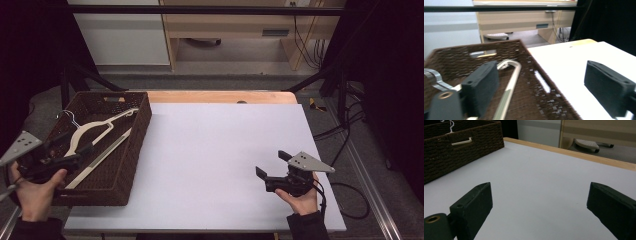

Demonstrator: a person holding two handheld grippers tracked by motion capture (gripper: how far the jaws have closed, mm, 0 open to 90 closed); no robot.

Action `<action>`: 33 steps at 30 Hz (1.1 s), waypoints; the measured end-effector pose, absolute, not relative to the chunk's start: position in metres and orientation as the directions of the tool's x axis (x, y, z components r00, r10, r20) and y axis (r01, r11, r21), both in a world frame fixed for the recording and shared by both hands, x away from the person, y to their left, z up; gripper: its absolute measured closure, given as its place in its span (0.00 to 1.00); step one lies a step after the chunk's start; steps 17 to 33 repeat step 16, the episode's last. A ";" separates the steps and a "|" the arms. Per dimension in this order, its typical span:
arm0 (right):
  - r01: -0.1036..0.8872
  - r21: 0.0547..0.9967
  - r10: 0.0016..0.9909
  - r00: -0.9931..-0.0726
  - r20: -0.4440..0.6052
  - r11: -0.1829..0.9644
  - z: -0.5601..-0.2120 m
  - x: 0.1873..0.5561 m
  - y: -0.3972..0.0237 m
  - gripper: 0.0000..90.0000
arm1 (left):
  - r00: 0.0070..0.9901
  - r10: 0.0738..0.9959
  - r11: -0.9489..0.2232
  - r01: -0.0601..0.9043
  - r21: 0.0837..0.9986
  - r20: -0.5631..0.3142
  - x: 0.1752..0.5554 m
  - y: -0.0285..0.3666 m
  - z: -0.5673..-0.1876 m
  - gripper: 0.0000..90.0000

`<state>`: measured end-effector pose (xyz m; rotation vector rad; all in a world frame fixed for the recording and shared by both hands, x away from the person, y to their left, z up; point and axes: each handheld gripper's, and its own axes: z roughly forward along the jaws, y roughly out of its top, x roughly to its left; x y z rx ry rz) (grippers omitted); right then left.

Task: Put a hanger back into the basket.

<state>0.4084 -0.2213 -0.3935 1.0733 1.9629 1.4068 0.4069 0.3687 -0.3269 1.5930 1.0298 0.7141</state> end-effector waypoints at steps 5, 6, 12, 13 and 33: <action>0.309 0.940 0.823 -0.564 0.061 0.142 -0.393 0.407 -0.223 0.07 | 0.495 0.867 -0.088 0.260 0.962 -0.055 0.405 0.334 -0.338 0.06; 0.304 0.943 0.821 -0.567 0.063 0.138 -0.393 0.407 -0.224 0.07 | 0.501 0.864 -0.097 0.262 0.960 -0.049 0.406 0.327 -0.341 0.07; 0.299 0.945 0.821 -0.568 0.063 0.133 -0.393 0.406 -0.228 0.07 | 0.573 0.817 -0.125 0.283 0.951 -0.063 0.408 0.297 -0.362 0.07; 0.299 0.945 0.821 -0.567 0.065 0.132 -0.393 0.406 -0.229 0.07 | 0.584 0.809 -0.124 0.289 0.949 -0.072 0.408 0.293 -0.365 0.08; 0.301 0.944 0.821 -0.567 0.066 0.132 -0.394 0.405 -0.232 0.07 | 0.601 0.797 -0.154 0.300 0.941 -0.061 0.408 0.283 -0.372 0.08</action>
